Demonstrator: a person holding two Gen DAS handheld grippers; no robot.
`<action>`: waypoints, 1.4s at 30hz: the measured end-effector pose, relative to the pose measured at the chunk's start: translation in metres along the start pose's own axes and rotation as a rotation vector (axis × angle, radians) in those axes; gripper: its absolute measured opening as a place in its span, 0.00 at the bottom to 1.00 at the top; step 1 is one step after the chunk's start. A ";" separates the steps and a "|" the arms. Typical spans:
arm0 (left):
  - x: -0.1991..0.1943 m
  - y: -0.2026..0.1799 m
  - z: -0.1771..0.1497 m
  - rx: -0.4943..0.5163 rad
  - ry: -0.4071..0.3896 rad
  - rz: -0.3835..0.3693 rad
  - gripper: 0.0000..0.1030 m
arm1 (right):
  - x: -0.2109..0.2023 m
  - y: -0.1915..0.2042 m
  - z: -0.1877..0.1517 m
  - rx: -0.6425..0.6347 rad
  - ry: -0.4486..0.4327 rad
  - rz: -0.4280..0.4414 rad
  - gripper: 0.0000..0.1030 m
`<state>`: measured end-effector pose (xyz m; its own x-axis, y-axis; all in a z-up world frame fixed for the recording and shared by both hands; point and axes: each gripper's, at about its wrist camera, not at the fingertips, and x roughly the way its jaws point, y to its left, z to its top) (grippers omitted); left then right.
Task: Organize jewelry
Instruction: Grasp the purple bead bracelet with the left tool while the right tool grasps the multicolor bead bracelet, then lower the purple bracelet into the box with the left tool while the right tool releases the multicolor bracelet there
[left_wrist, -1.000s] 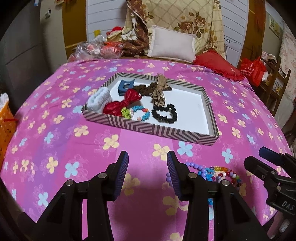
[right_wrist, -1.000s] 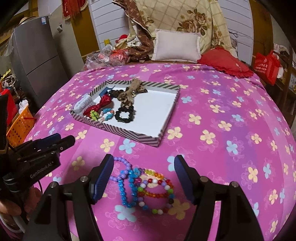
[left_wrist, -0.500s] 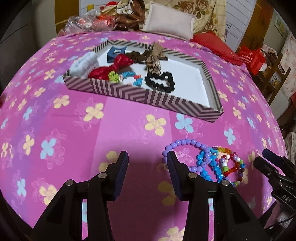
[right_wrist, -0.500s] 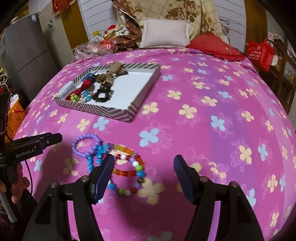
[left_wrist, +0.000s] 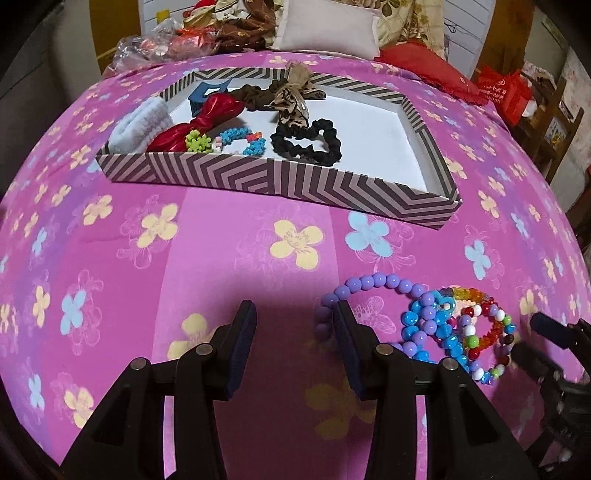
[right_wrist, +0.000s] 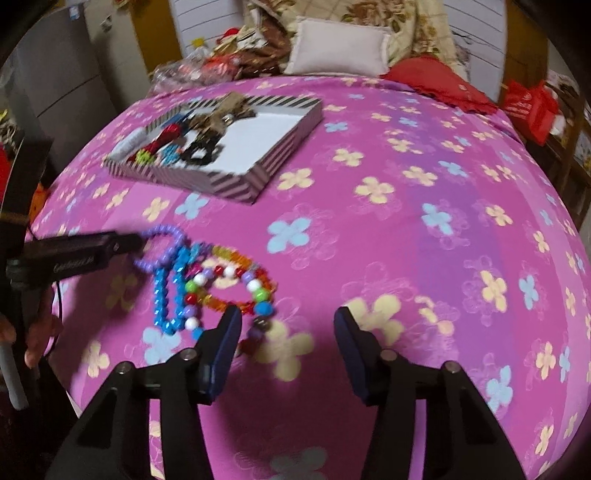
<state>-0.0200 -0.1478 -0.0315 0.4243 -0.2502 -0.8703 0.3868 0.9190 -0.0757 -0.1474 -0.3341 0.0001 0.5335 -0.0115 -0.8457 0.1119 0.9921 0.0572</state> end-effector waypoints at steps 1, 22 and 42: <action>0.001 -0.001 0.001 0.003 -0.002 0.003 0.51 | 0.001 0.002 -0.001 -0.009 0.004 0.003 0.49; -0.033 0.012 0.017 0.014 -0.082 -0.128 0.18 | -0.039 0.019 0.029 -0.102 -0.140 0.019 0.09; -0.084 0.001 0.083 0.050 -0.217 -0.105 0.18 | -0.047 0.028 0.115 -0.197 -0.223 -0.016 0.09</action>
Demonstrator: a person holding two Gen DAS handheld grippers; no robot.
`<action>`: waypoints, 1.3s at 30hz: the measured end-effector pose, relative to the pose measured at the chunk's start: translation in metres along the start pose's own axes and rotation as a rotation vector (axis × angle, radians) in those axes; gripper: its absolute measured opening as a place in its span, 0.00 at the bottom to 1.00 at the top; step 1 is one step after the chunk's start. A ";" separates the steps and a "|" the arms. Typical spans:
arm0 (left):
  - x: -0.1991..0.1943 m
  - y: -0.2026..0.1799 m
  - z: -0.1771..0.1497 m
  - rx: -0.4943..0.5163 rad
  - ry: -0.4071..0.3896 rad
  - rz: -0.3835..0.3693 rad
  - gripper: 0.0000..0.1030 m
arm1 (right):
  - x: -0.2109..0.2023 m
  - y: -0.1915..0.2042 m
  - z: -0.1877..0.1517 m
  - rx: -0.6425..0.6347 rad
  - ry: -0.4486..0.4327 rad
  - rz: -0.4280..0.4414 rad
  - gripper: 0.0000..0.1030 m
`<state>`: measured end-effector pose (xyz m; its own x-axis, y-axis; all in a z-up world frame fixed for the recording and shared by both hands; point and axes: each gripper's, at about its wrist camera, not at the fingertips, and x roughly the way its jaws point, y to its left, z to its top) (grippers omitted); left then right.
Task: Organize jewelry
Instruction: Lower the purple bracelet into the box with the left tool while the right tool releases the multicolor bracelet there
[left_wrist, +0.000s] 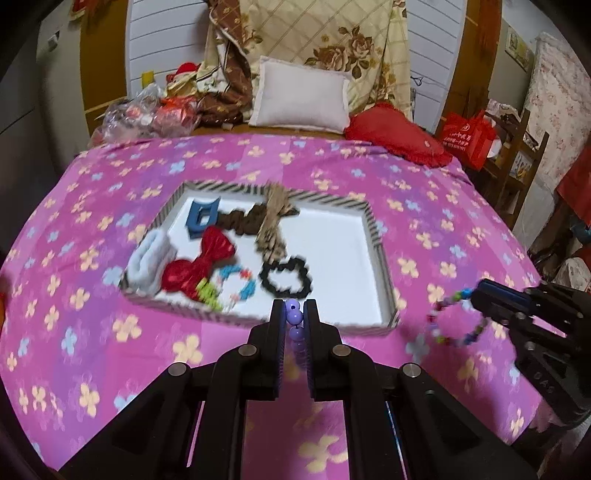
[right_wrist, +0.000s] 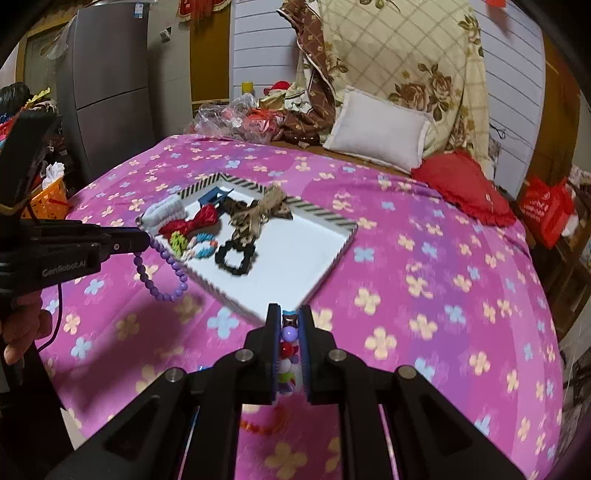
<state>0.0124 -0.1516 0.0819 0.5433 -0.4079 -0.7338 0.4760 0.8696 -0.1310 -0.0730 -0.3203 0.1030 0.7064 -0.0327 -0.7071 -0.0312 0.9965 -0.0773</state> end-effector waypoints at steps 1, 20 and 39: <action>0.002 -0.002 0.003 -0.003 -0.001 -0.006 0.18 | 0.004 -0.002 0.006 0.001 0.000 0.000 0.09; 0.117 -0.003 0.006 -0.094 0.160 0.009 0.18 | 0.116 -0.028 0.082 0.077 0.069 0.109 0.09; 0.130 0.016 -0.001 -0.100 0.146 0.093 0.18 | 0.247 -0.016 0.074 0.146 0.269 0.073 0.11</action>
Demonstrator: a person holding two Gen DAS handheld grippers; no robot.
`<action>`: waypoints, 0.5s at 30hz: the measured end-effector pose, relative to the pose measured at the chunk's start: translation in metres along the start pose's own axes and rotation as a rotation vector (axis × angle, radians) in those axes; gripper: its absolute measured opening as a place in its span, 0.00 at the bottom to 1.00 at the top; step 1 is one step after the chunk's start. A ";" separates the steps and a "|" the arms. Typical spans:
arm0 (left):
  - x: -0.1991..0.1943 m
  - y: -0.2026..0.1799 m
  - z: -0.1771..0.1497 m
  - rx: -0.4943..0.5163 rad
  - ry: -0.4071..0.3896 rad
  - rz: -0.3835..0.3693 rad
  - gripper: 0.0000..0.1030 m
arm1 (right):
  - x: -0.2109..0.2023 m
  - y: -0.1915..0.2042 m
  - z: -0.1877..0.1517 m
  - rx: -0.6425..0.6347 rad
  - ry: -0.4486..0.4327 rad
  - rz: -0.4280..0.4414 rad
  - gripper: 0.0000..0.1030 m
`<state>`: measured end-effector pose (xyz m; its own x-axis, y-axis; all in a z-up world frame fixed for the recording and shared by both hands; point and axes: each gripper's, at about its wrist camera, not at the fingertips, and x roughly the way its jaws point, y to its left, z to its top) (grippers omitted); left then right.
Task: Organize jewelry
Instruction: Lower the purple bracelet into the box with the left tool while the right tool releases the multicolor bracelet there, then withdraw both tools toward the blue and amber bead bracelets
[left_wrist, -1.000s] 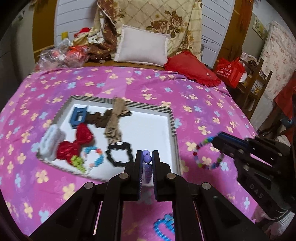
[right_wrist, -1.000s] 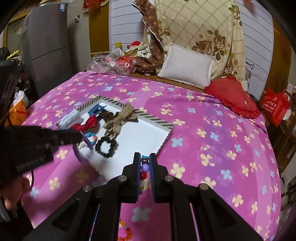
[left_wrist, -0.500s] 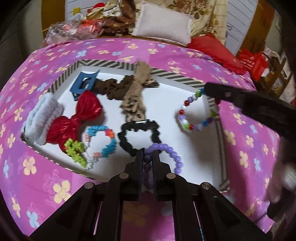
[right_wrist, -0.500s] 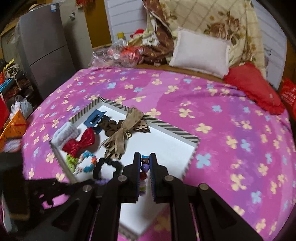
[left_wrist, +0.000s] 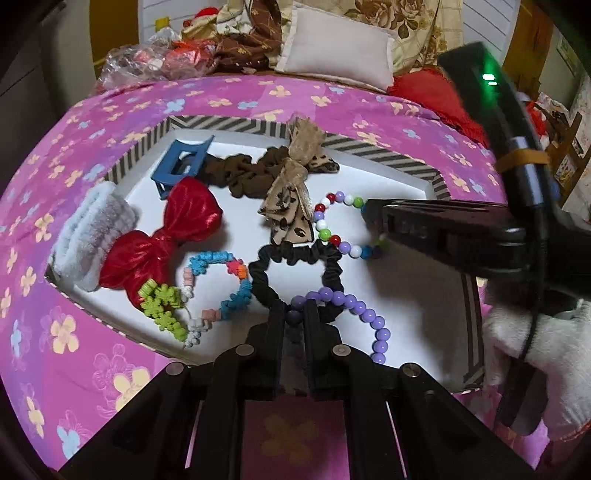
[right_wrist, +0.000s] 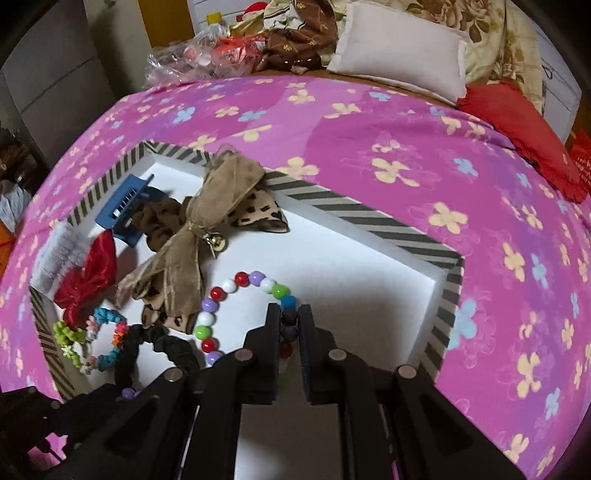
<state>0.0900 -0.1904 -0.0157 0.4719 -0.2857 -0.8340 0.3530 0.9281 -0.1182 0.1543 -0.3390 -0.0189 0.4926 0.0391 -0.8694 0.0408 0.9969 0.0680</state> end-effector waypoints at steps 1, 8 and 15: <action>-0.001 0.000 -0.001 0.003 -0.007 0.007 0.18 | -0.005 -0.003 -0.001 0.021 -0.008 0.019 0.17; -0.016 -0.002 -0.010 0.016 -0.036 0.038 0.37 | -0.052 -0.014 -0.022 0.057 -0.072 0.060 0.44; -0.047 -0.002 -0.021 0.021 -0.105 0.071 0.43 | -0.102 -0.008 -0.057 0.044 -0.132 0.061 0.53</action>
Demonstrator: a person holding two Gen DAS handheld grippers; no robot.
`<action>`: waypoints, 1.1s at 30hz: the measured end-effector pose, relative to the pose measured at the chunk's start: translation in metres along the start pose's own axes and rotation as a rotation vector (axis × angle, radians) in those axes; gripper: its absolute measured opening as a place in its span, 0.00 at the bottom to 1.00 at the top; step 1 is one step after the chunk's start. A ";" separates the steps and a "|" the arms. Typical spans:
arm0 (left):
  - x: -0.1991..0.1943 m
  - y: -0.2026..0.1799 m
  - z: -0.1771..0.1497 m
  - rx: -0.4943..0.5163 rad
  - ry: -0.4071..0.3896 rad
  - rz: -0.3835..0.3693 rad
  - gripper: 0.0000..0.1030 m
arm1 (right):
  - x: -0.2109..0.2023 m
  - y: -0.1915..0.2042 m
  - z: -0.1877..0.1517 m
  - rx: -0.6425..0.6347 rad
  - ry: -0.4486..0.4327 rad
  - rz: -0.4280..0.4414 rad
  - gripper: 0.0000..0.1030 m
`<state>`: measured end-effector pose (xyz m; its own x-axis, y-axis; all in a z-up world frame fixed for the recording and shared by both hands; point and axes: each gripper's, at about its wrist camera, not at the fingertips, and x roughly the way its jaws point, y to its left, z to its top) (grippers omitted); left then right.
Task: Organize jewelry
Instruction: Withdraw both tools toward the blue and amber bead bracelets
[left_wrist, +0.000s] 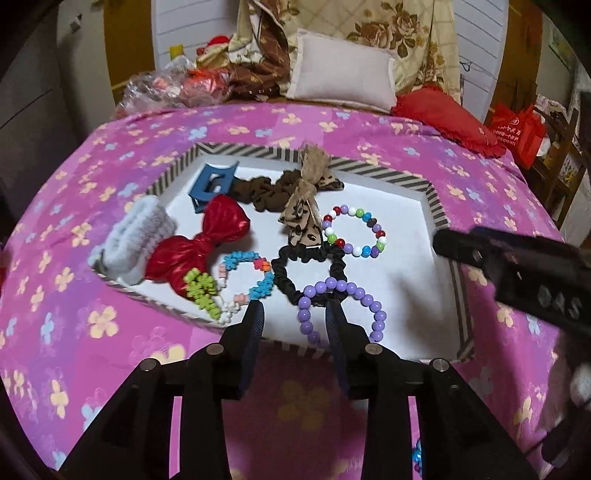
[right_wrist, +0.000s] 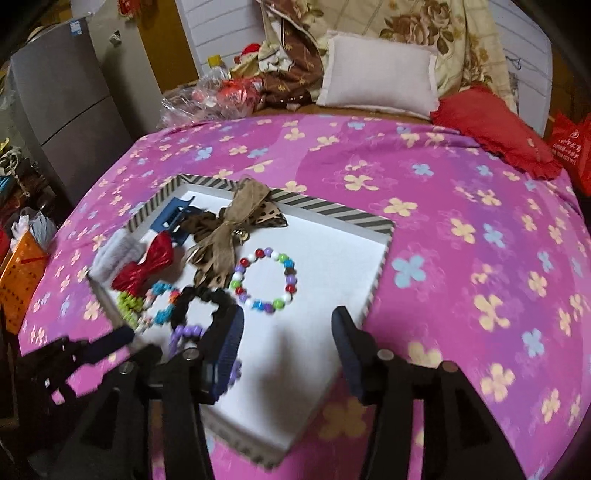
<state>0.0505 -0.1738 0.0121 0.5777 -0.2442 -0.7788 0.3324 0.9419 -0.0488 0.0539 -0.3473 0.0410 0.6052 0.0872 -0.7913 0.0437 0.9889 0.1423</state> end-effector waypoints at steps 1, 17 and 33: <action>-0.003 0.000 0.000 0.000 -0.007 0.002 0.43 | -0.006 0.002 -0.004 -0.001 -0.007 0.004 0.53; -0.066 -0.004 -0.029 0.005 -0.095 0.022 0.43 | -0.085 0.029 -0.066 0.008 -0.092 -0.014 0.61; -0.099 -0.006 -0.053 0.005 -0.130 0.037 0.43 | -0.120 0.047 -0.102 -0.003 -0.117 -0.032 0.63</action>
<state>-0.0477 -0.1428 0.0562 0.6813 -0.2378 -0.6923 0.3127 0.9497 -0.0184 -0.0981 -0.2989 0.0816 0.6923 0.0414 -0.7204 0.0619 0.9913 0.1164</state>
